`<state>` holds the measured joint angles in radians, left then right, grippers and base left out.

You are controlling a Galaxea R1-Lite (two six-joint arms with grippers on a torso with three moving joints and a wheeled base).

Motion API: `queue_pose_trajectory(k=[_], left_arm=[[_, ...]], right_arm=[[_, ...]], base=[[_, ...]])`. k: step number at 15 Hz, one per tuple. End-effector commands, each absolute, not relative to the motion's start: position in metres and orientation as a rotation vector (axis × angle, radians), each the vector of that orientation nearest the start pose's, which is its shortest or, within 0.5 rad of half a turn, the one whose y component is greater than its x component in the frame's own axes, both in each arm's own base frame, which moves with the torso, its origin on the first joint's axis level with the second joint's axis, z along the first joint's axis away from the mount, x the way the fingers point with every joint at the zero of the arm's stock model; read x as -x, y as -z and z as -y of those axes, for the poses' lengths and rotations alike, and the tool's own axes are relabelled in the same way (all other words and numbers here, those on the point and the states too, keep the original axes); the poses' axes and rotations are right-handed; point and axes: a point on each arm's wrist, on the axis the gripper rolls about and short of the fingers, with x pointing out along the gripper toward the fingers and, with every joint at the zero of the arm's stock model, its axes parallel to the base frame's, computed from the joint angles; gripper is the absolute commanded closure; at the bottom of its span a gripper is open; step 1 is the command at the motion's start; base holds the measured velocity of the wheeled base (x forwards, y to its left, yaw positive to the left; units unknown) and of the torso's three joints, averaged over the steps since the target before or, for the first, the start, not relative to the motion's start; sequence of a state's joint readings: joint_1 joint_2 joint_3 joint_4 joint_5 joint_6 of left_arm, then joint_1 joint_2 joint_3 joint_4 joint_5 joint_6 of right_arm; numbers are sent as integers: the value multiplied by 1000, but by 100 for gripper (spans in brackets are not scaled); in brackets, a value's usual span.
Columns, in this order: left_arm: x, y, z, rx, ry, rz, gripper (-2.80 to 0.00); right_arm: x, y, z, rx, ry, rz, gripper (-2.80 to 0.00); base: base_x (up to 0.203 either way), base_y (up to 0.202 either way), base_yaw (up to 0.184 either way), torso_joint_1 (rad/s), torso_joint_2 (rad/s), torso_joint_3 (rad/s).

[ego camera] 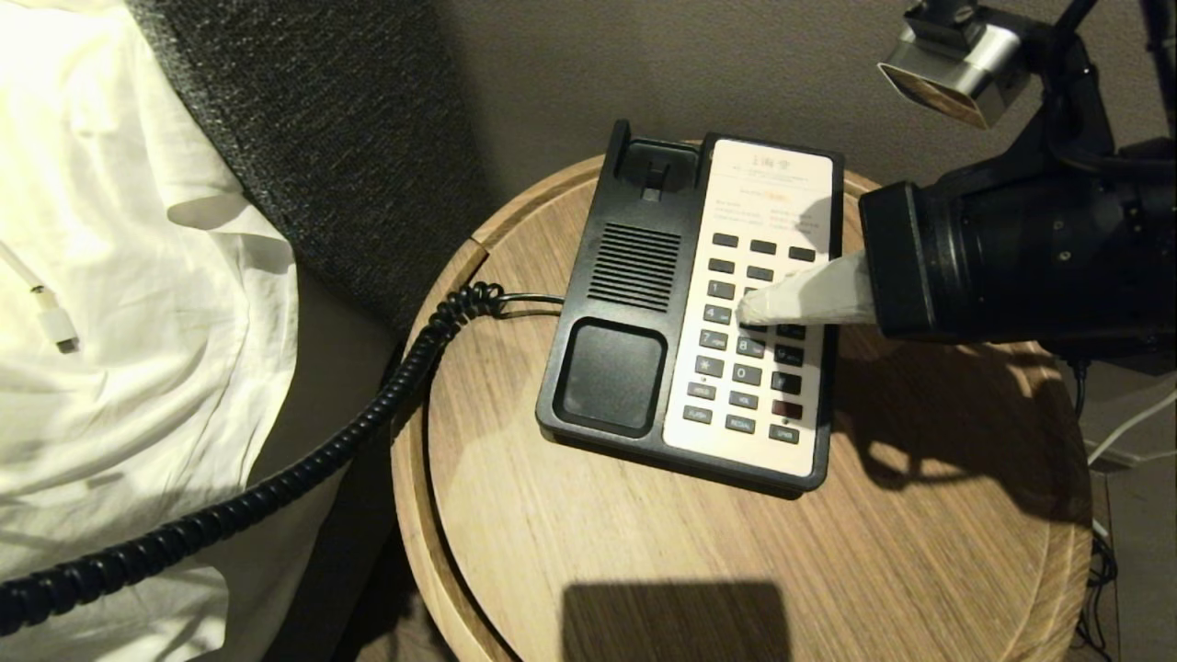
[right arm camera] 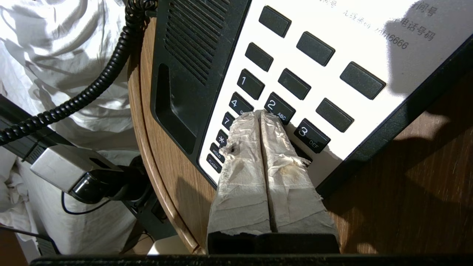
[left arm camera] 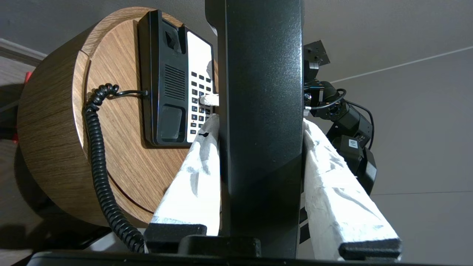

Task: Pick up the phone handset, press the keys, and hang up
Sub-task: Dial the number

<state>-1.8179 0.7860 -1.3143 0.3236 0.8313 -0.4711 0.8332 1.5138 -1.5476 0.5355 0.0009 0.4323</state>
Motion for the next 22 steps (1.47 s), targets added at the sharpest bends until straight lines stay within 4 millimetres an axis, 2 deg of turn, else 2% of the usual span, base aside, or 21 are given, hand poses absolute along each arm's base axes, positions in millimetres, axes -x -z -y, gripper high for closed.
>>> queue_pose_trajectory(k=[1,10,15,22], left_arm=[[-18,-384,-2,640,979,-183,0],[-19,-381,-7,645,972,-179,0],[-19,-382,-7,646,972,-179,0],[-19,-381,-7,645,974,-179,0]], right_arm=[[-168,-330,-182,-190,-687,-639,0],[-171,-330,-179,-185,-678,-618,0],[-159,-340,-169,-213,-696,-597,0],[-149,-338,-166,-206,-732,-642,0]], base=[[0,0,0,0,0,0],[0,0,0,0,0,0],[0,0,0,0,0,0],[0,0,0,0,0,0]])
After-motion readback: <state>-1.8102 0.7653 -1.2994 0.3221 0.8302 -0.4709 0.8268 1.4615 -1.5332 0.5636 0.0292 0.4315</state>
